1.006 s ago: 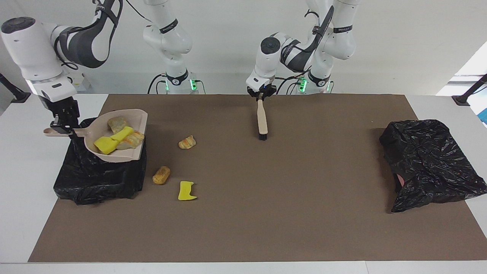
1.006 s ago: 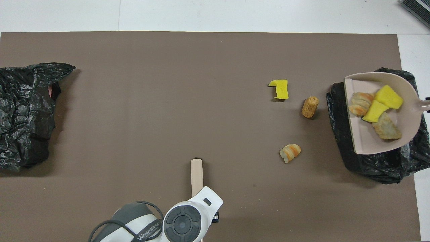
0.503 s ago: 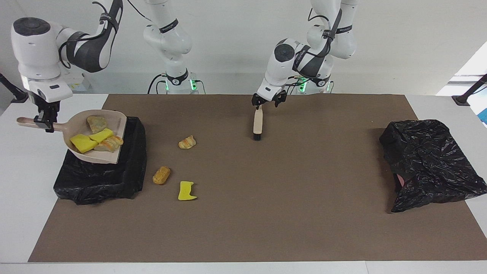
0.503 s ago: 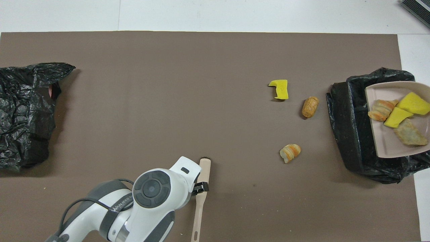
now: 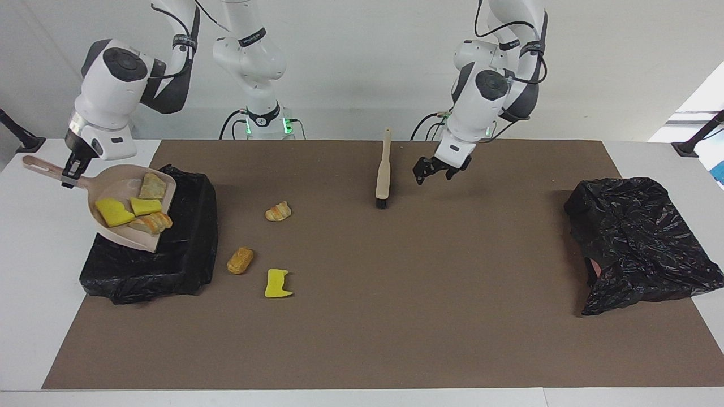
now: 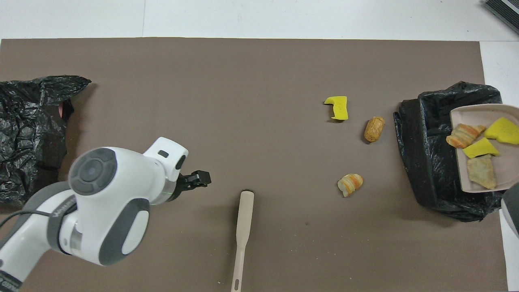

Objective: Sweep and dump trash in bin
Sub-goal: 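Tip the dustpan over the bag while the left gripper sets down the brush, then bring the empty dustpan back to the table center with the right gripper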

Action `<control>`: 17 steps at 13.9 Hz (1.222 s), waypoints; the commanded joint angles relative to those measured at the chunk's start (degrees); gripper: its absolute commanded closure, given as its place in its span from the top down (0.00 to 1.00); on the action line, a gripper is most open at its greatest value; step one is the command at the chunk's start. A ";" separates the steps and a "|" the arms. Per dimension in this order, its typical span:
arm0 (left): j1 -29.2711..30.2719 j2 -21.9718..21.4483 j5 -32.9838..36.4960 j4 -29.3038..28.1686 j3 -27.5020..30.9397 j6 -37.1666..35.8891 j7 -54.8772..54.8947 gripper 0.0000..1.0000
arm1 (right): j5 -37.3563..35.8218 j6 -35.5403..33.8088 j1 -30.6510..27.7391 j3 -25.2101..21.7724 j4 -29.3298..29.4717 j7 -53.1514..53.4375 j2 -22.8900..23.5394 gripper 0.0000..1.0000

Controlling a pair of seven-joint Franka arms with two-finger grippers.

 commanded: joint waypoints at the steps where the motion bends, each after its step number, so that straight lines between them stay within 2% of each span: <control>1: 6.35 0.81 1.88 6.39 -0.56 -6.21 9.82 1.00 | -6.82 -4.38 3.21 0.07 -1.49 2.24 -2.58 0.00; 6: 17.07 0.64 2.23 11.24 -0.47 -8.86 26.89 1.00 | -20.52 -7.03 3.92 0.33 -0.70 3.47 -2.93 0.00; 8: 19.98 0.98 5.91 13.78 -0.56 -9.92 32.17 1.00 | -24.49 -10.45 5.40 1.03 1.05 3.56 -2.76 0.00; 13: 26.40 5.73 8.64 23.71 -0.47 -17.91 37.64 1.00 | -23.55 -16.09 11.03 1.03 5.88 3.47 -2.32 0.00; 17: 26.59 6.17 10.92 30.92 -0.65 -24.76 36.33 1.00 | -13.38 -18.98 11.57 4.01 10.71 3.82 -0.22 0.00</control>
